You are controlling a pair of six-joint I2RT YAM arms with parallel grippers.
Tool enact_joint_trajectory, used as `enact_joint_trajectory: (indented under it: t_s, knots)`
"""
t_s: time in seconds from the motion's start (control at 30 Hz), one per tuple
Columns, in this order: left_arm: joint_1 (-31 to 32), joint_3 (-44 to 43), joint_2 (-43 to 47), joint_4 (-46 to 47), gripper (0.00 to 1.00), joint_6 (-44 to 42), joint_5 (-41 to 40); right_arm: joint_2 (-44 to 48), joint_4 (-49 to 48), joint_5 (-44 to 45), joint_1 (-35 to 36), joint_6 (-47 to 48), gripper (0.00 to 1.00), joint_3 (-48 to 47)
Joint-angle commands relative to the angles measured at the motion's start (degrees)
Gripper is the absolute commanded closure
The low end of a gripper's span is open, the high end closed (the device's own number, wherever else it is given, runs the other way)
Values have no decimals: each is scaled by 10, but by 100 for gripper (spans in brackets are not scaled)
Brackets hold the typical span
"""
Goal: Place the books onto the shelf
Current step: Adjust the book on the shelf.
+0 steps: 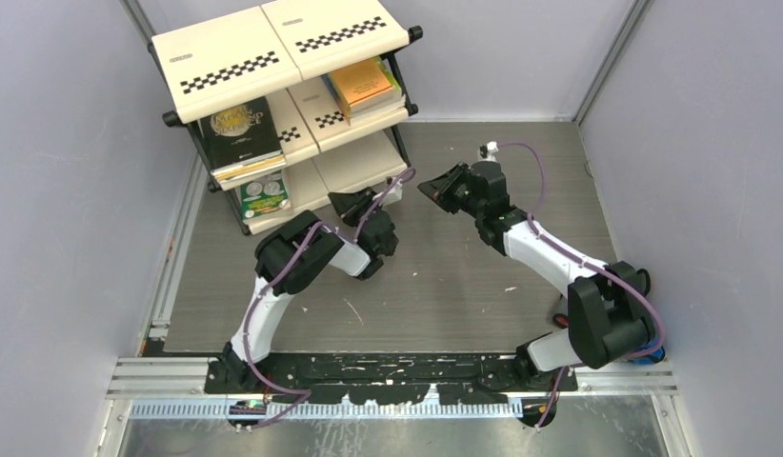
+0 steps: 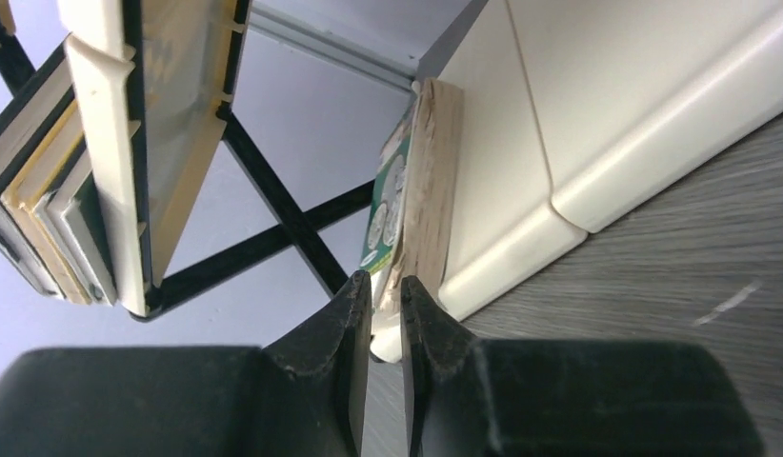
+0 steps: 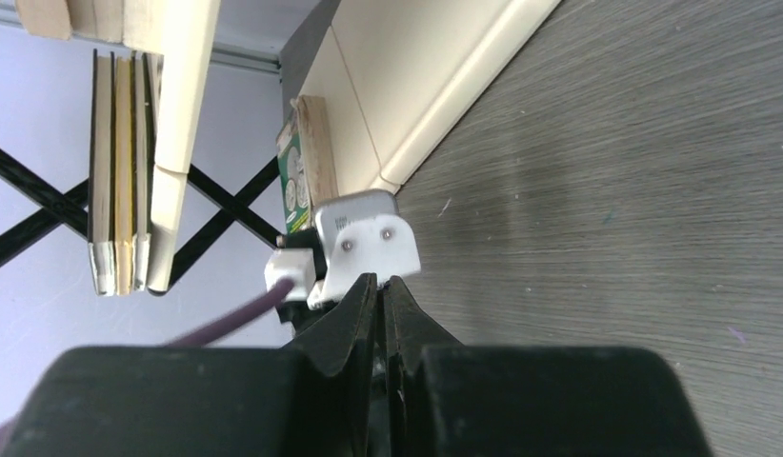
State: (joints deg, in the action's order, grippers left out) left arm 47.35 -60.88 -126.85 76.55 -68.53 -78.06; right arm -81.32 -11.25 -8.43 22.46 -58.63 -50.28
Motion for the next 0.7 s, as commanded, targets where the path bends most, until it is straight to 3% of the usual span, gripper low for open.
enact_joint_trajectory:
  t_s: [0.0,0.4,0.57,0.67]
  knots:
    - [-31,-21,-21,54,82,-77,22,27,-42,6,-19,-2,87,10]
    - [-102,-74,-69,-3,86,-92,70,3,-70,-1,-33,-15,87,3]
    - [-129,-89,-51,-164,89,19,88,-10,-72,-3,-35,-16,87,-8]
    - [-139,-104,-55,-213,90,47,97,-20,-71,-3,-36,-14,87,-17]
